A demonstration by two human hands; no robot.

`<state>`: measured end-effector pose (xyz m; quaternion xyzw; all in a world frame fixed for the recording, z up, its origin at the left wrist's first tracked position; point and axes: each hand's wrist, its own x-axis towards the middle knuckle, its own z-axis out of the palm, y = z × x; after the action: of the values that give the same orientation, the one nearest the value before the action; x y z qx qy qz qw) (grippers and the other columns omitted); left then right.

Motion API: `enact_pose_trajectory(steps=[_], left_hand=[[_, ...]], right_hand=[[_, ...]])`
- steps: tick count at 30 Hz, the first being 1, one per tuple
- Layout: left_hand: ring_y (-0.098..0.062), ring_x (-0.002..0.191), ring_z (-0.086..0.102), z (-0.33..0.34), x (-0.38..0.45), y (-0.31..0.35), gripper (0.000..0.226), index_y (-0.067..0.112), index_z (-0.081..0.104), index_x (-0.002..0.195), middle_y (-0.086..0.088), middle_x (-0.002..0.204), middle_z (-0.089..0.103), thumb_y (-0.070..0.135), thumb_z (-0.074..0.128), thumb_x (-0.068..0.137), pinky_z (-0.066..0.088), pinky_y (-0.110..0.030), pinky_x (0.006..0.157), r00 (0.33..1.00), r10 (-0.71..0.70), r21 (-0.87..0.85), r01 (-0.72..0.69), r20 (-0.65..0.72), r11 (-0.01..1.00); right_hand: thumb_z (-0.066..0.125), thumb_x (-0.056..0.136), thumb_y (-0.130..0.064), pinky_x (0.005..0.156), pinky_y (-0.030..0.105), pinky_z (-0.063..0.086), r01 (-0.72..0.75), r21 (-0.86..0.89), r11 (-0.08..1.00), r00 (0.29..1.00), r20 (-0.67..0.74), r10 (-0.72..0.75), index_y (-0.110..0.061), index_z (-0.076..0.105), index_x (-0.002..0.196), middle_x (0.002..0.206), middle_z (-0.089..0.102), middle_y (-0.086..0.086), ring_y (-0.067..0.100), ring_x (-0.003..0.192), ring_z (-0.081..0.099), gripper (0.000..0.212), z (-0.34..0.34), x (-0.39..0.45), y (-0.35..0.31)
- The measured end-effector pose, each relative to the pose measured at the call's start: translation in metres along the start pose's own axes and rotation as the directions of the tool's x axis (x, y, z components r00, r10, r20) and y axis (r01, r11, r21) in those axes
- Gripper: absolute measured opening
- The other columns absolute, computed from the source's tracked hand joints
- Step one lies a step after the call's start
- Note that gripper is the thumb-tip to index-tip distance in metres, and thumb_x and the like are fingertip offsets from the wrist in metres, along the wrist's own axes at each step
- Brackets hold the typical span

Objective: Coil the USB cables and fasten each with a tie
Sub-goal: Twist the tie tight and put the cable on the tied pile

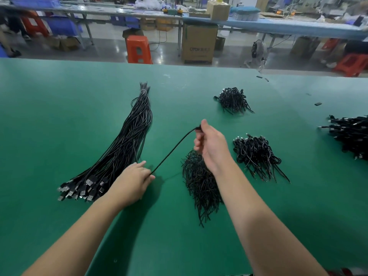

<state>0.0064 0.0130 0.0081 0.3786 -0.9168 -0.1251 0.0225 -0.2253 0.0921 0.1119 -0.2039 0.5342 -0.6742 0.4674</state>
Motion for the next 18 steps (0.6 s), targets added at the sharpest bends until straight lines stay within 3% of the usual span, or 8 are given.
enact_pose_trajectory(steps=[3,6,9,12,14,17,18], left_hand=[[-0.028,0.142,0.039,-0.003,0.004,-0.008,0.031,0.004,0.064,0.118,-0.014,0.129,0.065,0.025,0.046,0.105,0.03,-0.04,0.114,0.989,-0.043,-0.113,0.027,-0.14,0.993],[-0.031,0.114,0.059,-0.008,0.003,-0.007,0.03,0.01,0.063,0.118,-0.012,0.114,0.069,0.029,0.043,0.106,0.048,-0.042,0.095,0.975,-0.136,-0.213,0.096,-0.178,0.972],[-0.023,0.08,0.064,-0.009,0.002,0.001,0.028,0.017,0.061,0.106,-0.002,0.089,0.07,0.038,0.042,0.105,0.053,-0.04,0.074,0.99,-0.133,-0.183,0.125,-0.035,0.975],[-0.002,0.062,0.061,-0.005,-0.001,0.015,0.026,0.021,0.066,0.096,0.006,0.074,0.071,0.04,0.048,0.103,0.049,-0.021,0.062,0.986,-0.071,-0.257,0.107,0.148,0.96],[0.001,0.059,0.062,-0.007,-0.005,0.024,0.025,0.024,0.07,0.097,0.01,0.074,0.073,0.039,0.051,0.102,0.044,-0.013,0.056,0.958,-0.011,-0.362,0.119,0.286,0.924],[-0.014,0.065,0.068,-0.014,-0.011,0.03,0.021,0.022,0.071,0.102,-0.001,0.083,0.076,0.034,0.054,0.102,0.053,-0.025,0.06,0.867,0.114,-0.574,0.217,0.484,0.789],[-0.016,0.07,0.07,-0.016,-0.012,0.032,0.02,0.02,0.07,0.107,-0.003,0.087,0.075,0.033,0.055,0.102,0.055,-0.028,0.062,0.828,0.152,-0.588,0.242,0.54,0.772]], right_hand=[[0.054,0.103,-0.036,0.044,0.022,0.035,0.018,0.147,0.989,1.0,0.021,-0.022,-0.014,0.052,0.08,0.057,0.045,-0.004,0.01,0.047,0.041,0.032,0.001,-0.002,-0.02],[0.053,0.103,-0.037,0.044,0.022,0.035,0.038,0.193,0.98,0.997,0.058,-0.05,-0.015,0.05,0.08,0.058,0.045,-0.004,0.01,0.048,0.04,0.032,0.002,-0.006,-0.031],[0.047,0.106,-0.034,0.045,0.023,0.039,0.081,0.126,0.989,0.994,0.061,-0.09,-0.012,0.052,0.085,0.06,0.048,-0.004,0.01,0.049,0.044,0.031,0.004,-0.009,-0.036],[0.041,0.108,-0.031,0.045,0.024,0.042,0.127,0.016,0.992,0.99,0.054,-0.128,-0.01,0.052,0.086,0.062,0.048,-0.003,0.01,0.05,0.046,0.032,0.004,-0.008,-0.039],[0.041,0.108,-0.031,0.046,0.025,0.043,0.165,-0.103,0.981,0.986,0.049,-0.161,-0.008,0.055,0.089,0.062,0.047,-0.003,0.011,0.05,0.046,0.033,0.002,-0.007,-0.042],[0.045,0.107,-0.031,0.049,0.025,0.044,0.205,-0.237,0.95,0.979,0.036,-0.202,0.002,0.055,0.101,0.057,0.047,-0.006,0.01,0.05,0.045,0.035,-0.003,-0.004,-0.045],[0.046,0.107,-0.032,0.049,0.026,0.044,0.214,-0.273,0.938,0.977,0.039,-0.211,0.001,0.056,0.094,0.056,0.047,-0.006,0.01,0.05,0.045,0.036,-0.005,-0.004,-0.045]])
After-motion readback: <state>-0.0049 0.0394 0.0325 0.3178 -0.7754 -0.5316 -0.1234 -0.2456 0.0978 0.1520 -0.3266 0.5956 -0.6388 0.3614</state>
